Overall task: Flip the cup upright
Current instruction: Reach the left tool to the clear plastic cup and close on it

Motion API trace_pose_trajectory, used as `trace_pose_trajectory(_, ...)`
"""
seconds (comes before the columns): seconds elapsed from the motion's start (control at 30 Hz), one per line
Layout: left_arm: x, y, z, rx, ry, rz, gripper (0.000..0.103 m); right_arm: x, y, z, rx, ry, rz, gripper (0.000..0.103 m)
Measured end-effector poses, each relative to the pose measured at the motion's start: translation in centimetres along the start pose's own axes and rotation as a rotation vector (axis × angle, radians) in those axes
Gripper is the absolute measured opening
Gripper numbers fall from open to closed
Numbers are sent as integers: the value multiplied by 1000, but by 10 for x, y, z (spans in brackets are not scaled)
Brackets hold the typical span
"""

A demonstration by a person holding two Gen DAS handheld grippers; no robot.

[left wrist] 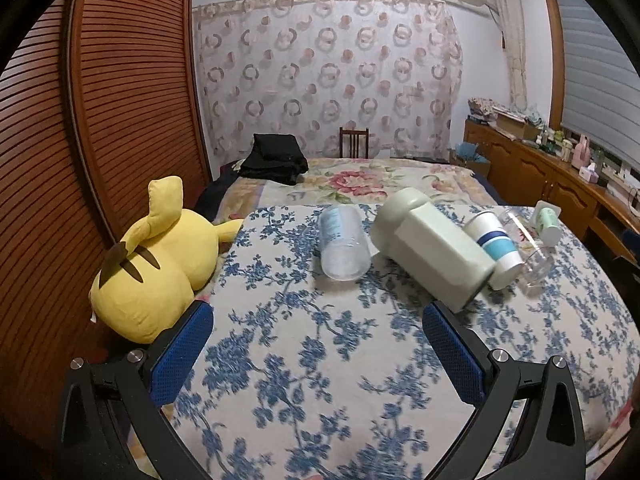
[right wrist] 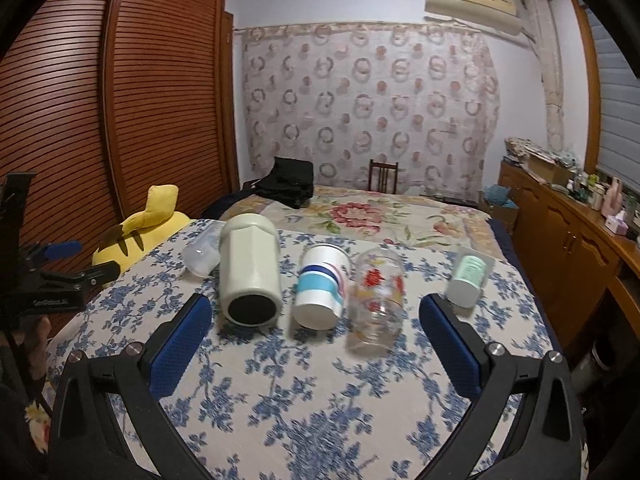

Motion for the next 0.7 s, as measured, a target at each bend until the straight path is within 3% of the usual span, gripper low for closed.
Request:
trace_pose_trajectory(0.57, 45, 54, -2, -101, 53, 153, 103, 20, 46, 32, 61, -65, 30, 103)
trace_pose_trajectory(0.7, 59, 67, -2, -106, 52, 190, 96, 20, 52, 33, 62, -72, 44, 103)
Point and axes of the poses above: each gripper's, at about its wrist camera, not at the fingertips, and y roughly the way its jaws point, z to its left, x to its top, the point moved 9 cm from there along y, roughly the way its jaws point, and after that the axes turned 9 degrees about z, right-handed, at the moved point
